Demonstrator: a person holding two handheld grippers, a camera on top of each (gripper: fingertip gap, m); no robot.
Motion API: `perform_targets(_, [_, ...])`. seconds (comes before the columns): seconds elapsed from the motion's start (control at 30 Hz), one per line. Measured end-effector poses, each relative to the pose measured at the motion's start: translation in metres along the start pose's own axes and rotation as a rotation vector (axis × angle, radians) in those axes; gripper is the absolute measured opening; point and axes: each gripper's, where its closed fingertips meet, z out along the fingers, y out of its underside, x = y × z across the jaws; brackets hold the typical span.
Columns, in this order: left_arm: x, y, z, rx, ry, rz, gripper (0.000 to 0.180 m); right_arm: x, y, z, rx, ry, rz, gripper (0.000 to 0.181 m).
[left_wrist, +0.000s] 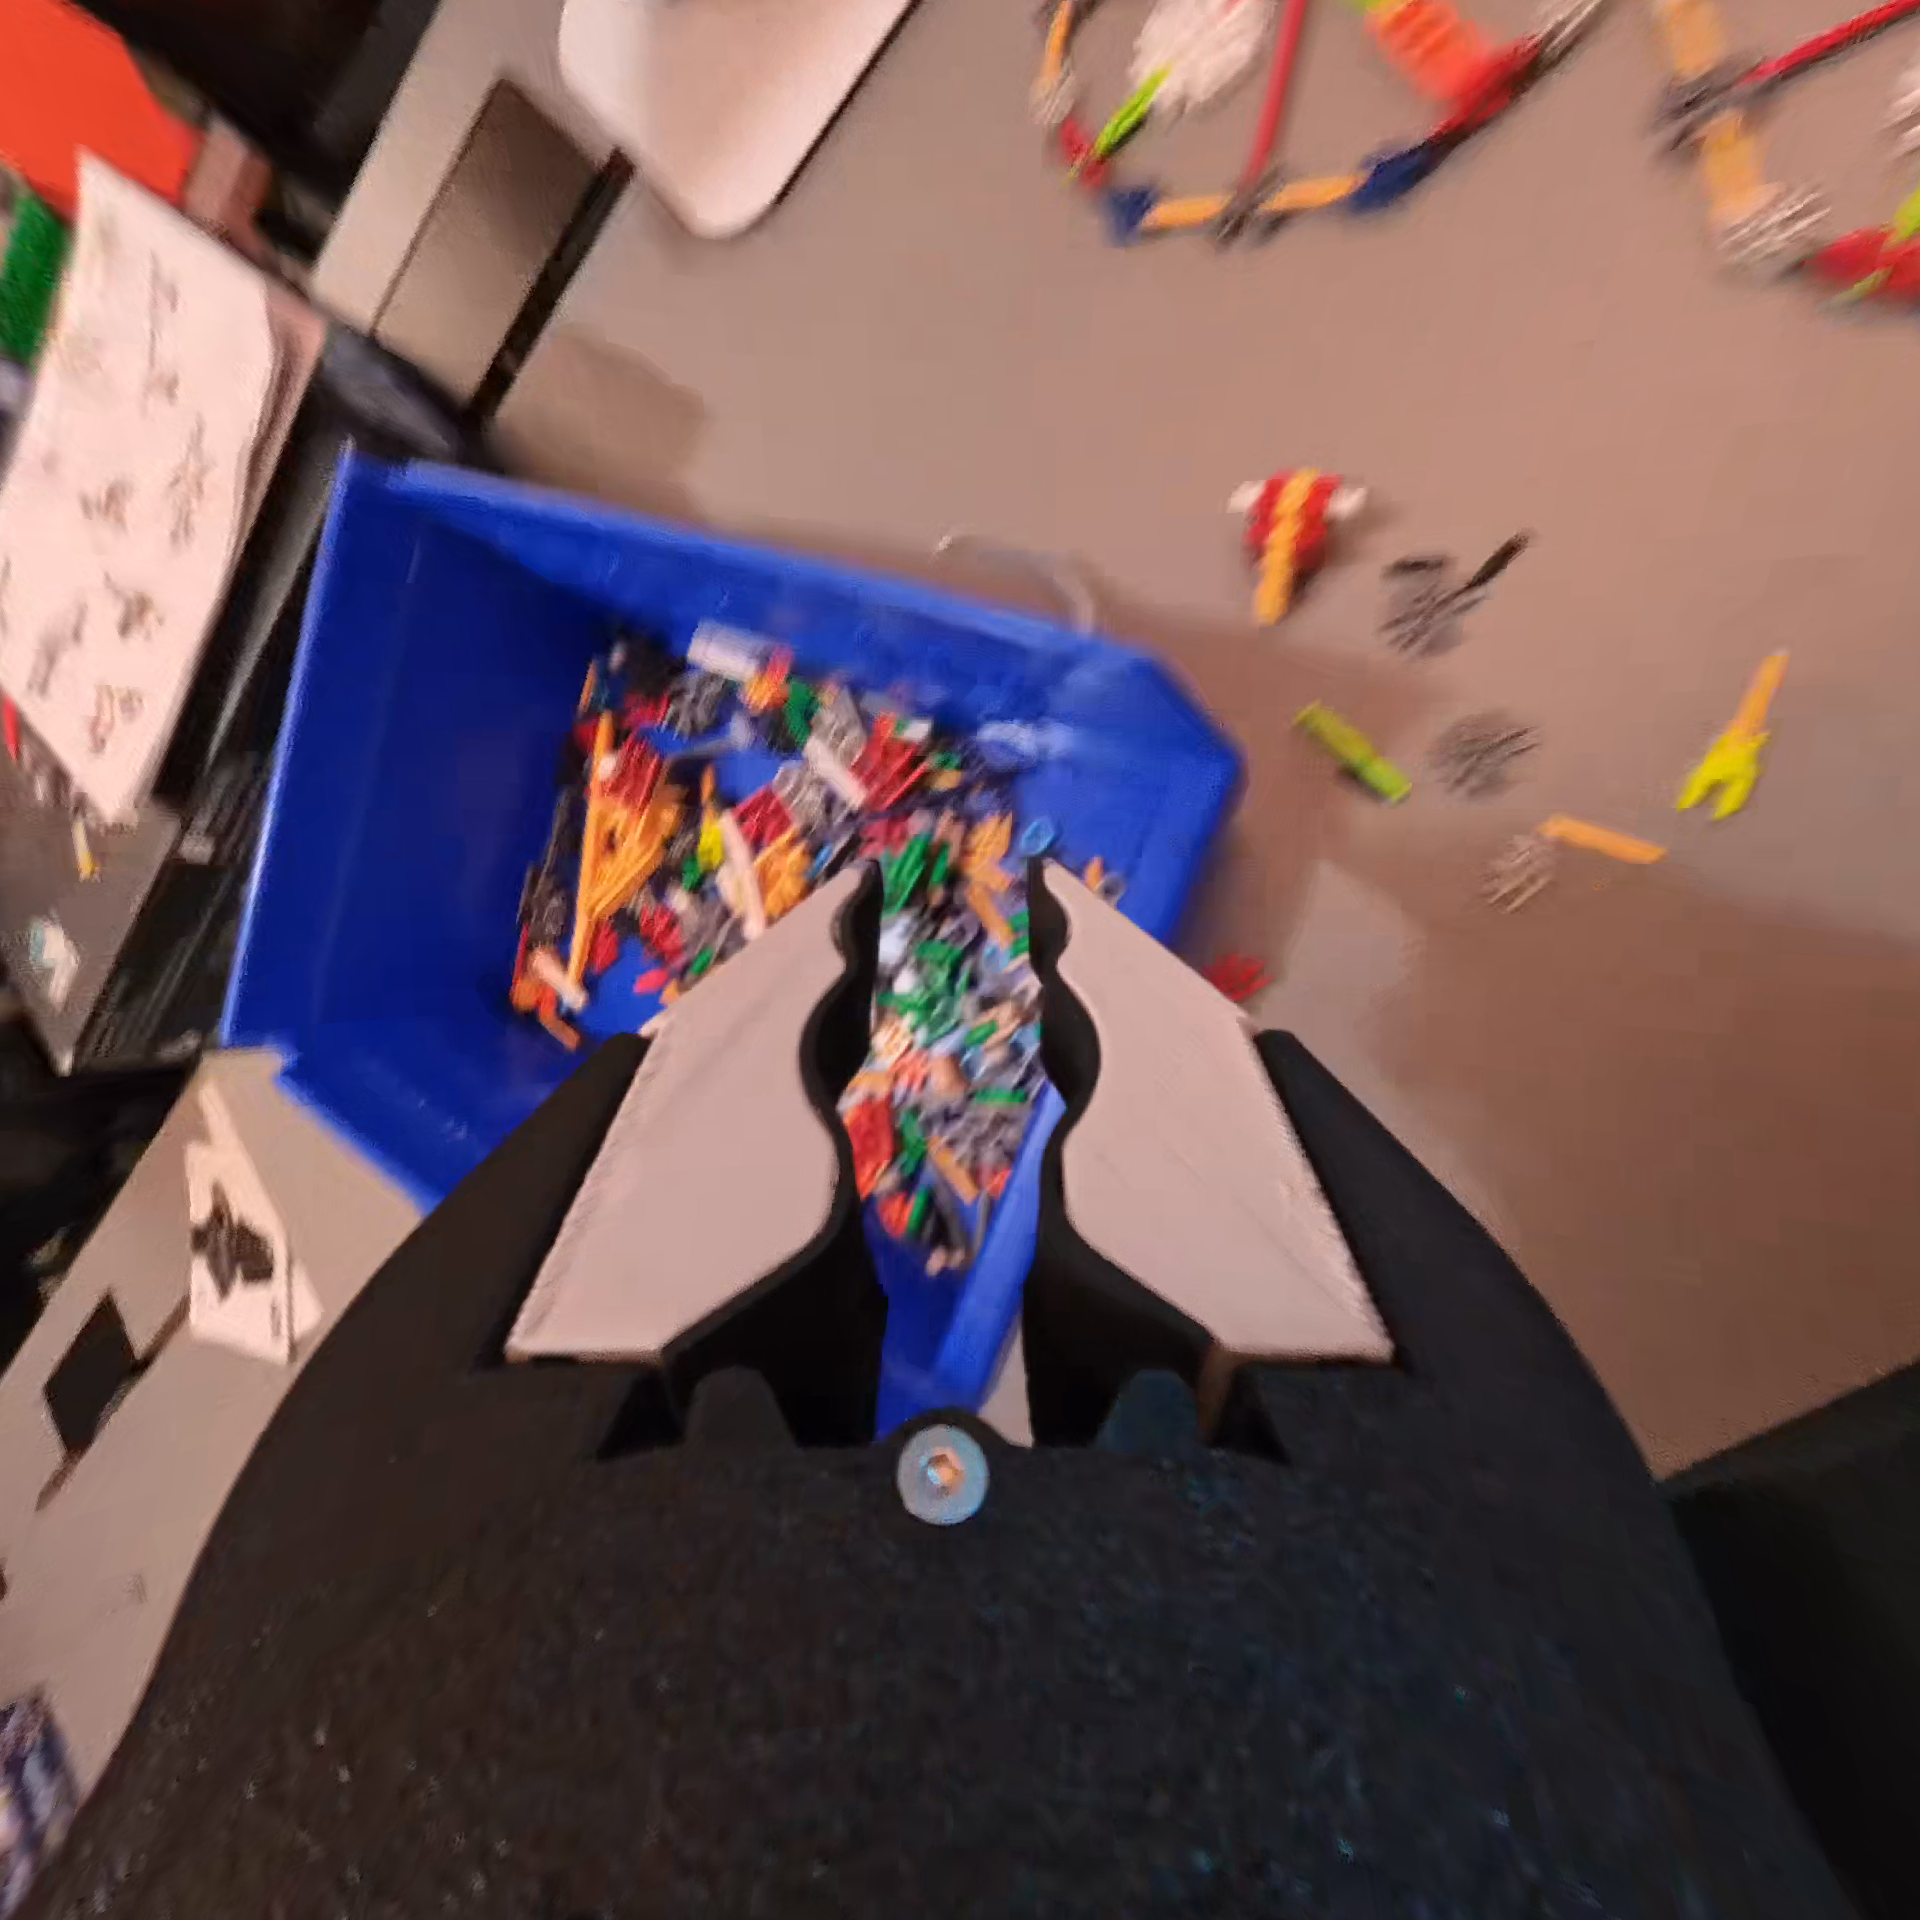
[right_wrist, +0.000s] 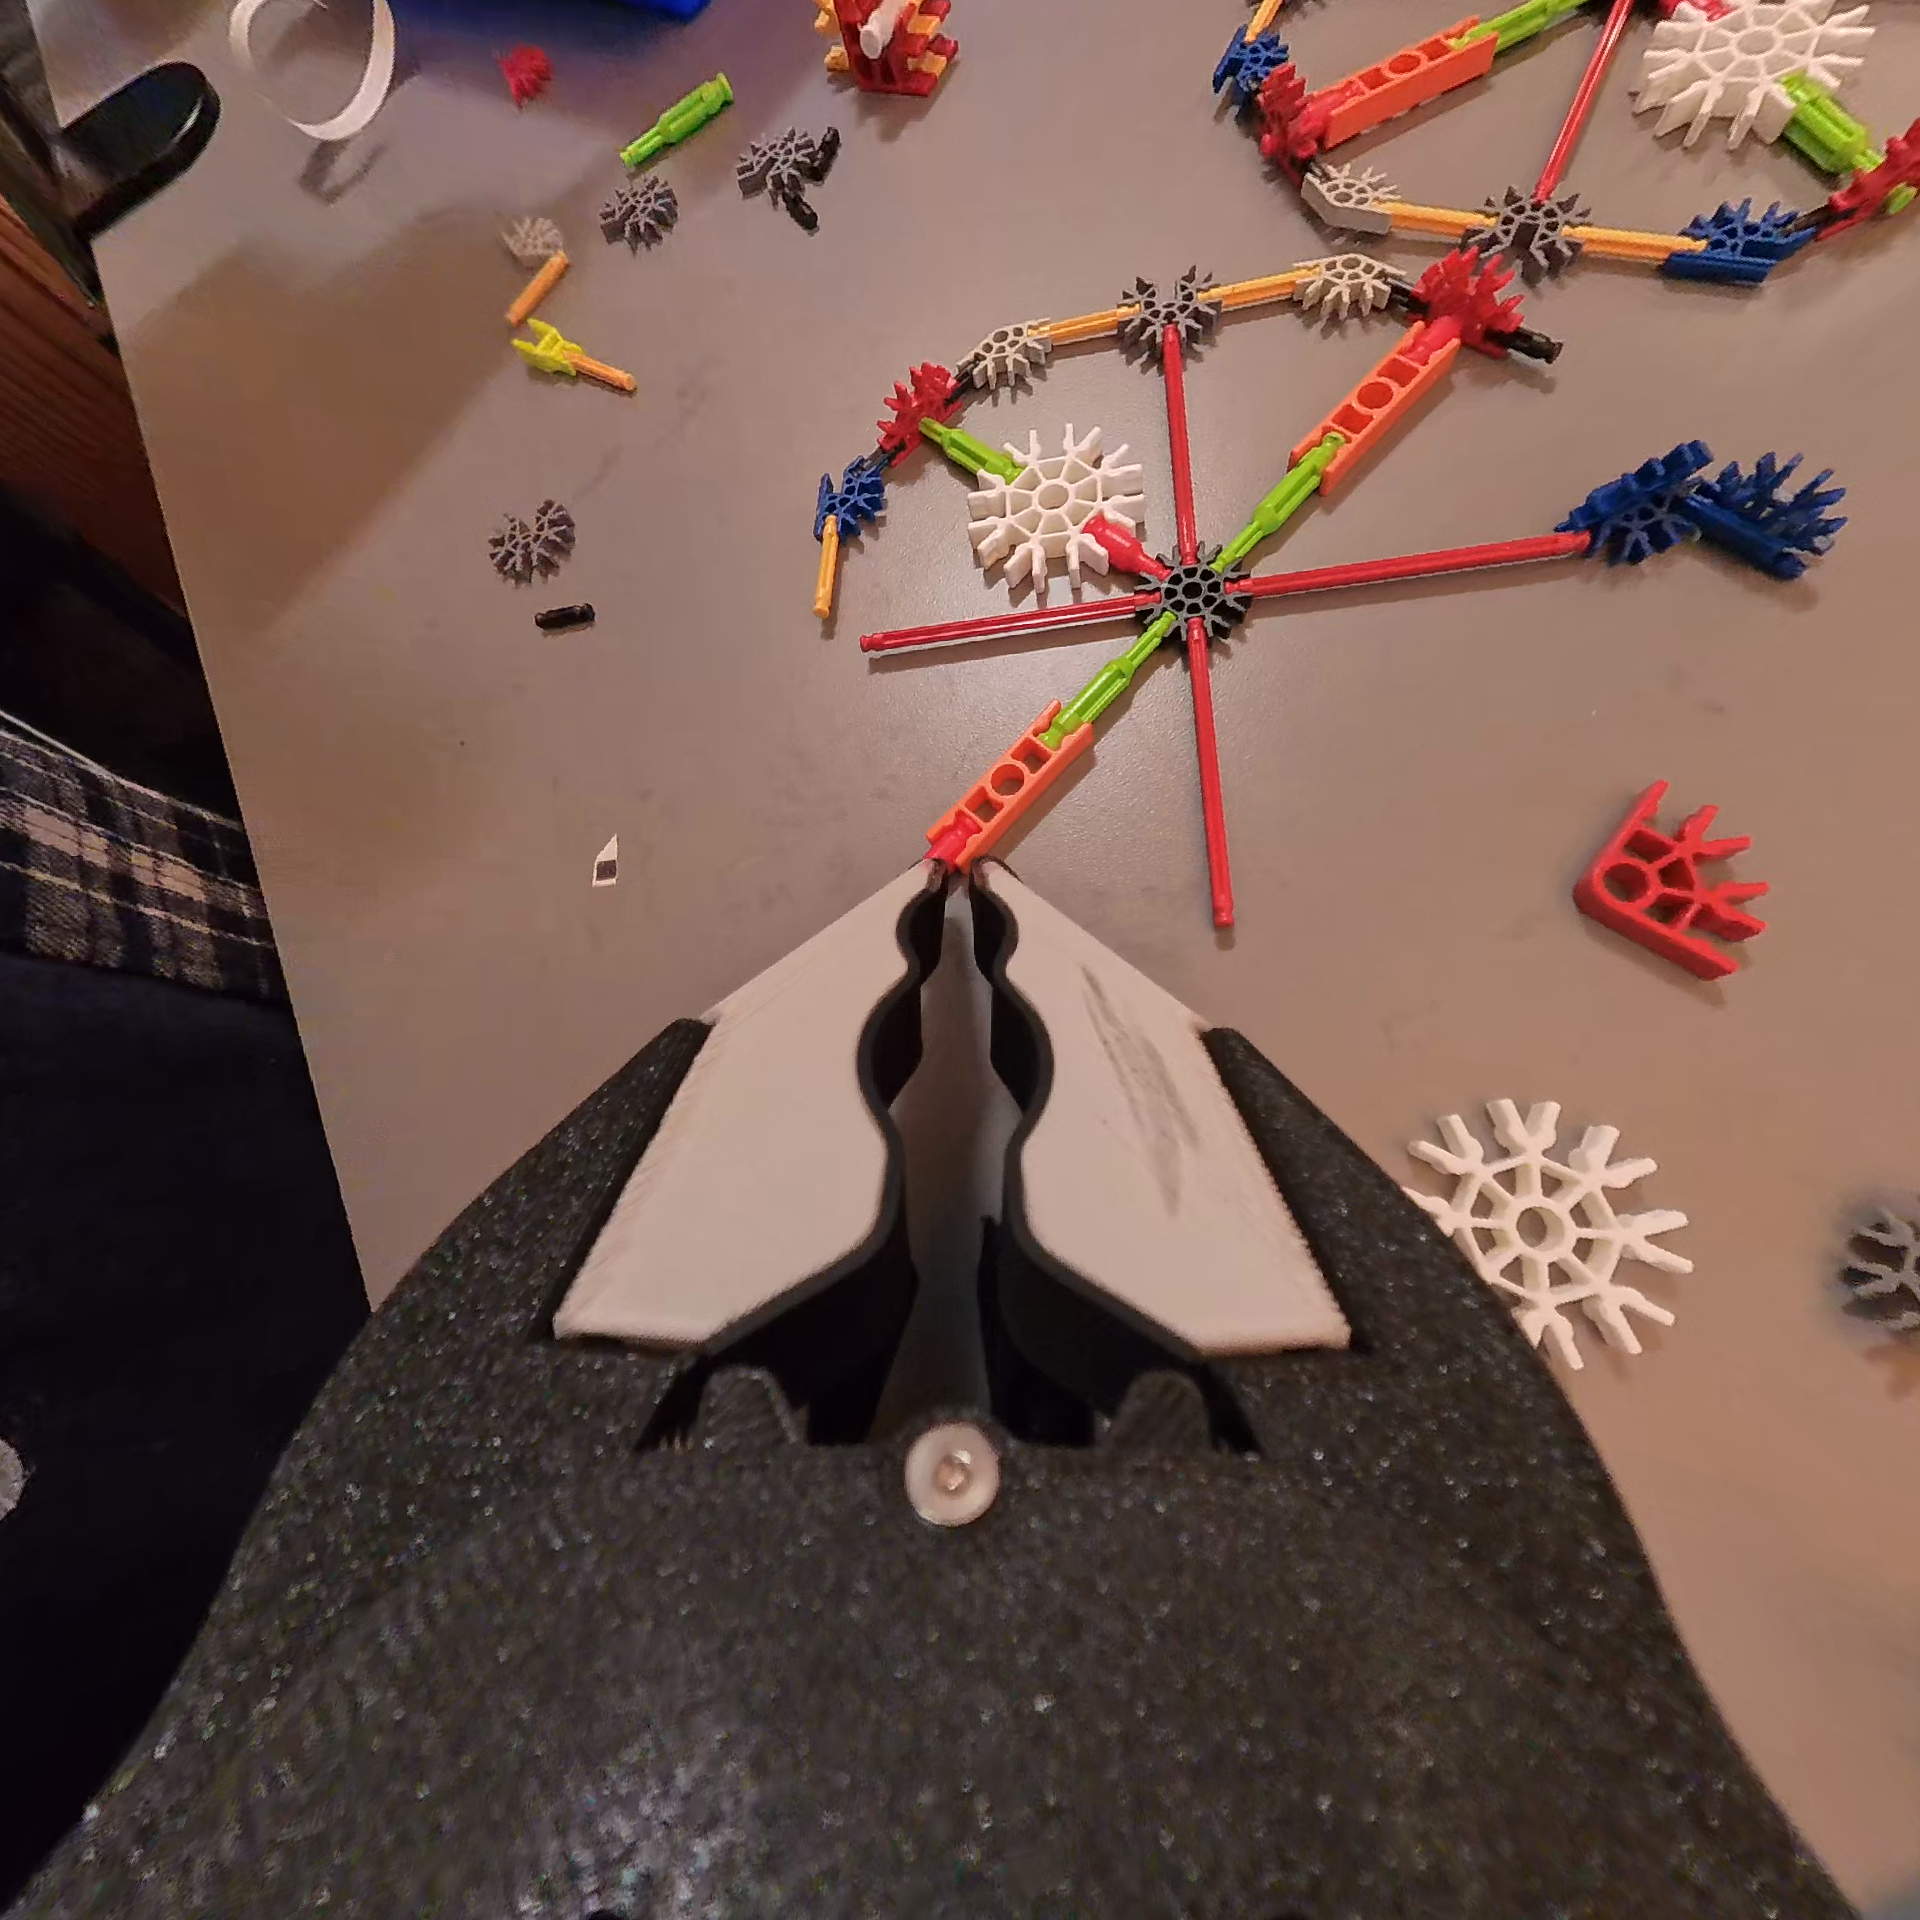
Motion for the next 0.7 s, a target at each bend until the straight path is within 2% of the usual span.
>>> perform_targets(0.1, [-0.046, 0.042, -0.004, -0.213, -0.077, 0.073, 0.026, 0.000, 0.001, 0.000, -0.004, 0.001, 0.004, 0.003])
perform_targets(0.2, [-0.073, 0.060, -0.004, -0.312, -0.067, 0.079, 0.033, 0.001, 0.002, 0.000, -0.009, 0.002, 0.009, 0.003])
perform_targets(0.27, [-0.091, 0.062, 0.000, -0.329, -0.083, 0.095, 0.035, 0.001, 0.002, -0.001, -0.010, 0.003, 0.013, 0.003])
perform_targets(0.47, [-0.099, 0.054, 0.033, -0.275, 0.051, 0.054, 0.045, 0.002, 0.003, -0.003, -0.008, 0.011, 0.023, 0.003])
perform_targets(0.6, [-0.087, 0.062, 0.062, -0.325, 0.154, 0.099, 0.031, 0.003, 0.003, -0.004, -0.006, 0.018, 0.027, 0.003])
perform_targets(0.7, [-0.087, 0.078, 0.082, -0.391, 0.188, 0.111, 0.032, 0.004, 0.003, -0.005, -0.004, 0.023, 0.029, 0.003])
